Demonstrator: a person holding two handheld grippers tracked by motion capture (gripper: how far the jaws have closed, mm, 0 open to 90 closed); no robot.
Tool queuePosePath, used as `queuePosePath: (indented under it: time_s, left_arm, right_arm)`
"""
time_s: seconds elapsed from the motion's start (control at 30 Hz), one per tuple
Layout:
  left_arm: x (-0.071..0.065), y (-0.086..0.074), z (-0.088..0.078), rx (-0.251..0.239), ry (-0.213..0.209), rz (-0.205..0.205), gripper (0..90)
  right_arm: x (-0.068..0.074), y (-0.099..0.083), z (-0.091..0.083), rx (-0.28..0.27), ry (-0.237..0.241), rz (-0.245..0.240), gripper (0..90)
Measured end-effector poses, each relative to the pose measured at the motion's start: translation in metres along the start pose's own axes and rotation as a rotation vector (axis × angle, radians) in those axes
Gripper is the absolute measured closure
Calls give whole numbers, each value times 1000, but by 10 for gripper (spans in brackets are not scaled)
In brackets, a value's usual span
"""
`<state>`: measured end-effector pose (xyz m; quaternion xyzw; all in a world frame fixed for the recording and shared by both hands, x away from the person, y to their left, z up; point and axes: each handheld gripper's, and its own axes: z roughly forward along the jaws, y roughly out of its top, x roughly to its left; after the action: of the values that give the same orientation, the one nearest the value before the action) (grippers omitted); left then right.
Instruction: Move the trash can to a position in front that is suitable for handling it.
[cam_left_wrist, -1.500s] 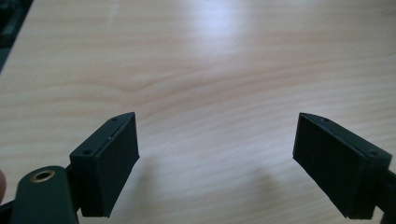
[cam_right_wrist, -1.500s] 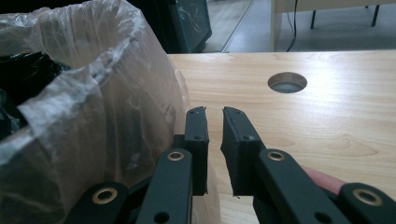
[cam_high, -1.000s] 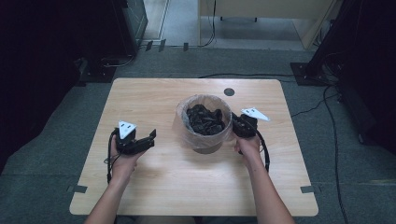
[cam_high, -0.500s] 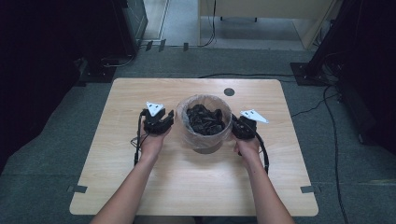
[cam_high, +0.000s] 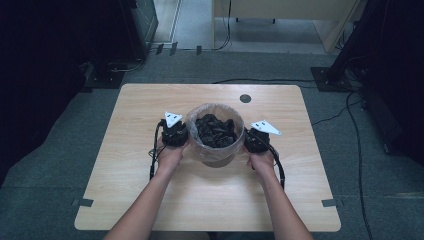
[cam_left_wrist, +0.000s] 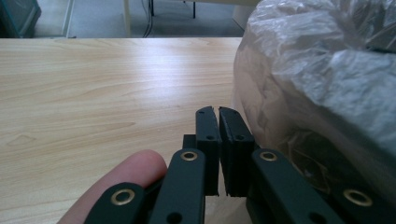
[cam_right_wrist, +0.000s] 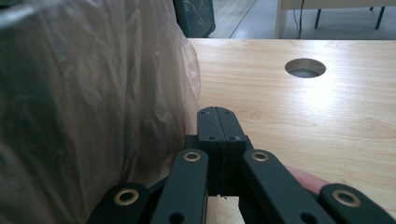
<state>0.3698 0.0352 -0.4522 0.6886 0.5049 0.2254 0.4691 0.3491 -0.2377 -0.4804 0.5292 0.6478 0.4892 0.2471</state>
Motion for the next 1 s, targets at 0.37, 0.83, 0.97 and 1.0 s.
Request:
queuePosePath:
  time_s: [0.37, 0.83, 0.97, 1.0]
  left_arm:
    - [7, -14, -23, 4, -15, 25, 865]
    - [7, -39, -59, 12, -54, 45, 836]
    - [7, -45, -66, 19, -64, 47, 832]
    - [7, -47, -69, 19, -67, 45, 821]
  right_arm:
    - [22, -8, -17, 21, 14, -66, 900]
    - [44, -26, -51, 19, 44, -107, 894]
    - [47, -30, -58, 18, 56, -92, 894]
    - [48, -32, -61, 17, 59, -88, 890]
